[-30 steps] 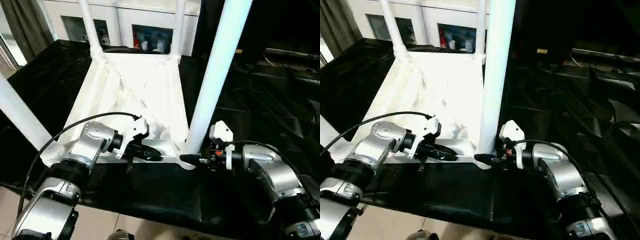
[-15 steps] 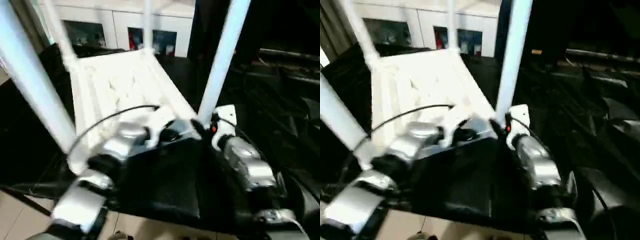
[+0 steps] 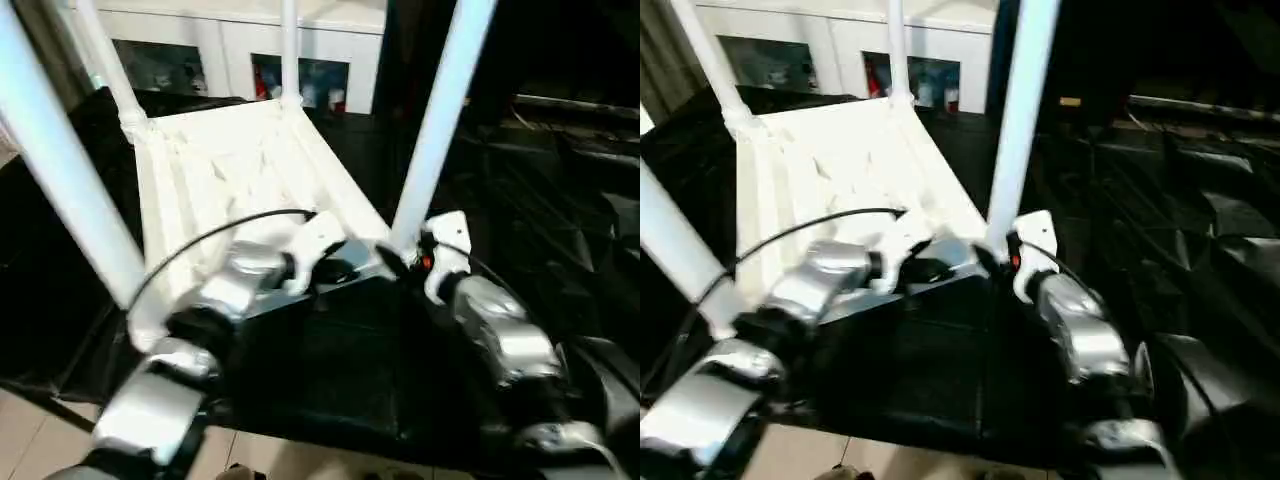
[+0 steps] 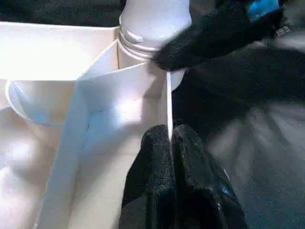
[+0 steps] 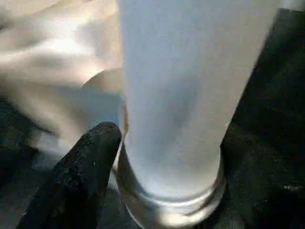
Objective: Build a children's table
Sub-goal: Rotate leg to tighten
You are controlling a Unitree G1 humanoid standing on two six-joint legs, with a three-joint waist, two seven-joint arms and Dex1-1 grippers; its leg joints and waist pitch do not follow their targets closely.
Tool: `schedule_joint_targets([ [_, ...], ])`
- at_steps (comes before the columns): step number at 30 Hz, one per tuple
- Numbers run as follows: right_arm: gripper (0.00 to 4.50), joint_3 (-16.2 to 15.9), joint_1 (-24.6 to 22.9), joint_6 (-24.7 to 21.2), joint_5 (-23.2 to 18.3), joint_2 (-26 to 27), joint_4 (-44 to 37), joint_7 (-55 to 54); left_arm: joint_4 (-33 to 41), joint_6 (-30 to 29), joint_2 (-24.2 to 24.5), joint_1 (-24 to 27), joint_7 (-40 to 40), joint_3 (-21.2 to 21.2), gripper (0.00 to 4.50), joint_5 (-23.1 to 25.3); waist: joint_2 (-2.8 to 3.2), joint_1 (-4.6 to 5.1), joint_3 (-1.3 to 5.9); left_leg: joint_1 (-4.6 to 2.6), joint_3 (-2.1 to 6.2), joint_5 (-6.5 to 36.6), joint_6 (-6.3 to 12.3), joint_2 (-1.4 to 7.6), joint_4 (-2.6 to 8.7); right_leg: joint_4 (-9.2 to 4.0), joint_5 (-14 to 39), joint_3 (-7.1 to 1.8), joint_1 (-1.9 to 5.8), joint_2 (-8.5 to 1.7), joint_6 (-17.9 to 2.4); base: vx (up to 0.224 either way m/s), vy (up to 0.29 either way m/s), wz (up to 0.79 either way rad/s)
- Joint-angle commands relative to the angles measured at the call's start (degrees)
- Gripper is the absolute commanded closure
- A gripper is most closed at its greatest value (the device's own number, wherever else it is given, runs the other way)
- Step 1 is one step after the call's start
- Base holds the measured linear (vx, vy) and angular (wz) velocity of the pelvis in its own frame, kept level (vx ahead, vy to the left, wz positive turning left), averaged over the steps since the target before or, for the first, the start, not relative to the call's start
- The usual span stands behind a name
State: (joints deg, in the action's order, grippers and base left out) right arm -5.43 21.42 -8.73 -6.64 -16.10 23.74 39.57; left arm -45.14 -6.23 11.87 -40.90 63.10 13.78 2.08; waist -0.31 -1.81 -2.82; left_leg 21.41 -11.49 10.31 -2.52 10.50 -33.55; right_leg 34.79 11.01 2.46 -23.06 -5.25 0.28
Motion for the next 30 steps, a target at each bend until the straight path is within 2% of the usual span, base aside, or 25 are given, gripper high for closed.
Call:
schedule_joint_targets([
  [1,1.01,-3.88,-0.42,0.35,-1.13,-0.10,-2.42,7.13,1.74,0.88,-0.13,0.93,6.22,1.97,4.50,-1.63,-0.67,-0.22,3.21,-0.48,1.14,13.41,4.16,2.57,3.90,-4.63,11.07,-2.17,2.52,-2.97,-12.84,0.000,0.000,0.00],
  [4,1.01,-4.15,-1.47,-0.82,-3.97,-4.02,-5.60,15.36,3.66,0.64,3.42,1.87,13.36,2.77,4.50,-2.50,-0.59,-0.48,3.27,-0.69,1.04,12.10,4.96,2.76,3.79,-4.16,7.67,-2.17,2.58,-2.94,-14.97,0.000,0.000,0.00],
  [6,1.01,-4.33,-1.69,-1.16,-4.42,-4.95,-6.25,17.15,3.99,0.42,4.31,2.01,14.81,3.03,4.50,-2.53,-0.42,-0.68,3.27,-0.80,0.97,11.68,5.20,2.92,3.80,-3.95,6.12,-2.06,2.48,-2.81,-15.89,0.000,0.000,0.00],
  [9,1.01,-4.55,-1.96,-1.37,-4.90,-6.65,-6.95,20.07,4.29,0.35,5.88,2.17,16.61,3.33,4.50,-2.26,-0.33,-1.16,3.27,-0.99,0.89,11.82,4.71,3.12,3.83,-3.78,5.83,-2.06,2.37,-2.86,-16.39,0.000,0.000,0.00],
  [12,1.01,-5.17,-1.86,-1.33,-5.25,-8.81,-6.74,23.54,4.83,0.28,7.86,2.39,18.73,3.37,4.50,-2.53,-0.46,-1.58,3.22,-0.84,0.89,12.56,3.80,3.01,3.85,-3.82,7.40,-2.05,2.47,-2.98,-16.07,0.000,0.000,0.00],
  [13,1.29,-5.17,-1.75,-1.30,-5.10,-8.88,-6.54,23.86,4.84,0.31,8.06,2.37,18.84,3.19,4.50,-2.52,-0.53,-1.58,3.25,-0.80,0.89,12.68,3.65,2.99,3.86,-3.86,7.77,-2.06,2.52,-3.05,-15.93,0.000,0.000,0.00],
  [14,1.38,-5.23,-1.57,-1.44,-5.06,-8.88,-6.24,24.12,5.11,0.15,8.28,2.44,18.77,2.92,4.50,-2.67,-0.55,-1.56,3.26,-0.77,0.95,12.69,3.42,2.96,3.84,-3.85,8.18,-2.07,2.52,-3.12,-15.69,0.000,0.000,0.00],
  [17,1.62,-5.68,-1.40,-1.51,-4.80,-8.70,-5.93,24.15,5.30,0.13,8.31,2.52,18.55,2.73,4.50,-2.87,-0.85,-1.53,3.38,-0.71,0.96,11.83,3.40,2.89,3.74,-3.84,8.21,-2.09,2.57,-3.17,-15.44,0.000,0.000,0.00],
  [21,1.84,-6.18,-1.55,-1.63,-4.74,-8.34,-6.11,24.24,5.32,0.20,8.22,2.50,18.26,2.78,4.50,-3.05,-0.74,-1.56,3.41,-0.69,0.97,11.07,3.65,2.87,3.69,-3.75,7.50,-2.05,2.57,-3.12,-15.48,0.000,0.000,0.00],
  [23,1.88,-6.15,-1.71,-1.70,-5.06,-8.09,-6.26,24.29,5.32,0.46,8.06,2.53,17.66,2.58,4.50,-3.07,-0.88,-1.55,3.45,-0.74,0.93,11.09,3.71,2.87,3.64,-3.75,7.45,-2.04,2.56,-3.08,-15.54,0.000,0.000,0.00],
  [27,1.90,-5.05,-2.32,-1.58,-5.74,-6.54,-6.14,22.40,4.64,1.29,7.18,2.39,14.75,1.85,4.50,-2.80,-0.79,-1.56,3.40,-0.70,0.95,11.22,3.71,2.87,3.64,-3.78,7.93,-2.04,2.50,-3.13,-15.51,0.000,0.000,0.00],
  [29,1.91,-3.57,-1.79,-1.44,-3.89,-3.64,-2.99,14.65,2.59,1.53,4.93,1.40,7.82,0.51,4.50,-1.93,-0.80,-1.41,3.27,-0.74,1.00,12.65,2.92,2.88,3.76,-4.01,10.25,-2.10,2.25,-3.18,-15.02,0.000,0.000,0.00],
  [30,1.91,-3.57,-1.78,-1.44,-3.88,-3.63,-2.97,14.62,2.58,1.54,4.92,1.39,7.80,0.50,4.50,-1.93,-0.87,-1.26,3.16,-0.76,1.06,14.00,2.06,2.74,3.83,-4.29,12.68,-2.04,2.23,-3.22,-14.53,0.000,0.000,0.00],
])
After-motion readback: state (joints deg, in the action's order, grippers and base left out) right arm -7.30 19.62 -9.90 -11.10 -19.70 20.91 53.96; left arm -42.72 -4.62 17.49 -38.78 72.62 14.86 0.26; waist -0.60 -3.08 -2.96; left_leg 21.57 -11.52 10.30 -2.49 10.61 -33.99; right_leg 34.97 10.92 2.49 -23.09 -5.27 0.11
